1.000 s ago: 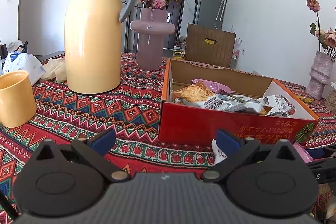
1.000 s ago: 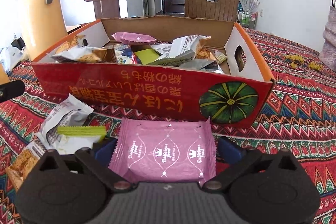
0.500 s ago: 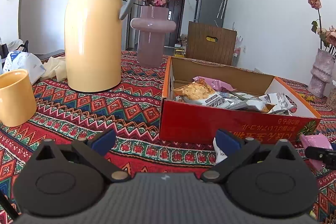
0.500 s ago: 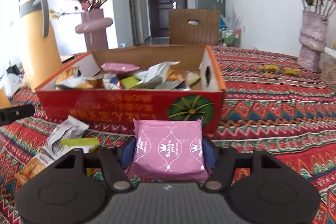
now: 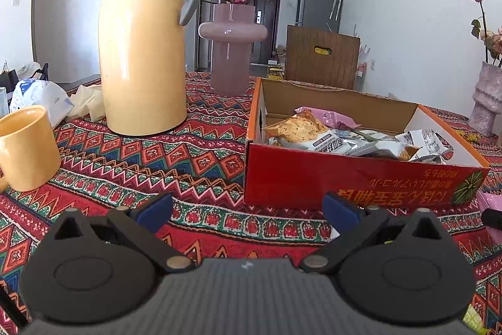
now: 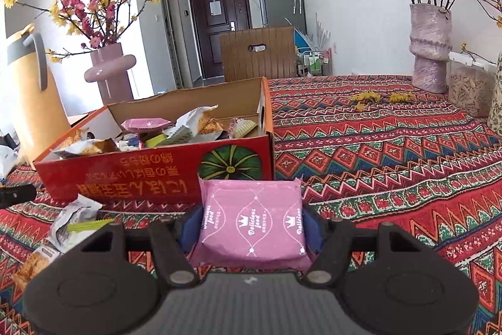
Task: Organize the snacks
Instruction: 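Grasp the round-cookie cracker packet with the left gripper while the right holds the pink packet, then lift both held packets and carry them over the box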
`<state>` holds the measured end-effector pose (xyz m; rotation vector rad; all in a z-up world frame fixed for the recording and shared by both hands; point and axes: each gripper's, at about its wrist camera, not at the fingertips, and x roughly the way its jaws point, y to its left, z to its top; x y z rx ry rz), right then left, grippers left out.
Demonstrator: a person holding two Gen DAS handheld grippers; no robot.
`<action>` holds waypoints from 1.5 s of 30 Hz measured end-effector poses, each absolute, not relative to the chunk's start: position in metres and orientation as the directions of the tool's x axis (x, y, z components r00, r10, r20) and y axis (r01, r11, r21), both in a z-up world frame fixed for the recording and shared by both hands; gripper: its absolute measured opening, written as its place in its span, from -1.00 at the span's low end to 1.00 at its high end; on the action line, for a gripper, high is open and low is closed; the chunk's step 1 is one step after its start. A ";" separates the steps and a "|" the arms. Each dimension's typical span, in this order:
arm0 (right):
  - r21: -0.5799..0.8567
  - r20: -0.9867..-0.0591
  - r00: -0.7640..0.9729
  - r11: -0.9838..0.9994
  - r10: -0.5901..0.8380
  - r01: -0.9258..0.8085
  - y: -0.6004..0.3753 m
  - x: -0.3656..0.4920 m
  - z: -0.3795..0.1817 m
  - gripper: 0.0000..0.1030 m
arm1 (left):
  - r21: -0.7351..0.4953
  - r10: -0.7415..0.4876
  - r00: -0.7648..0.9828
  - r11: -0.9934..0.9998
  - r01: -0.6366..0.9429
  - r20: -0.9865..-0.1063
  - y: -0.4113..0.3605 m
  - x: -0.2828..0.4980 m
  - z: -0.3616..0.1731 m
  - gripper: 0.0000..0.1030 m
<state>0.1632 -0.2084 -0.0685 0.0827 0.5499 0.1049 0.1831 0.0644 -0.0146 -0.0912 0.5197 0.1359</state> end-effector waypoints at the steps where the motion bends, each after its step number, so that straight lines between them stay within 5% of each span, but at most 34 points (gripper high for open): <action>1: 0.116 -0.514 0.848 0.990 0.129 -0.081 -0.210 0.162 -0.068 0.26 | -0.042 0.112 0.859 0.987 -0.153 -0.500 0.063 0.182 -0.013 1.00; 32: 0.160 -0.452 0.869 0.977 0.201 -0.143 -0.212 0.147 -0.065 0.28 | -0.034 0.028 0.710 0.997 -0.072 -0.704 0.010 0.161 -0.032 0.99; 37: 0.159 -0.452 0.869 0.977 0.201 -0.143 -0.212 0.147 -0.065 0.28 | -0.038 0.032 0.699 0.996 -0.084 -0.714 0.010 0.162 -0.035 0.69; 43: 0.157 -0.453 0.869 0.977 0.199 -0.141 -0.212 0.147 -0.065 0.28 | -0.047 0.016 0.712 0.997 -0.069 -0.702 0.010 0.158 -0.032 0.01; 45: 0.156 -0.453 0.869 0.978 0.197 -0.141 -0.211 0.147 -0.065 0.28 | -0.054 0.008 0.715 0.996 -0.064 -0.699 0.011 0.157 -0.030 -0.07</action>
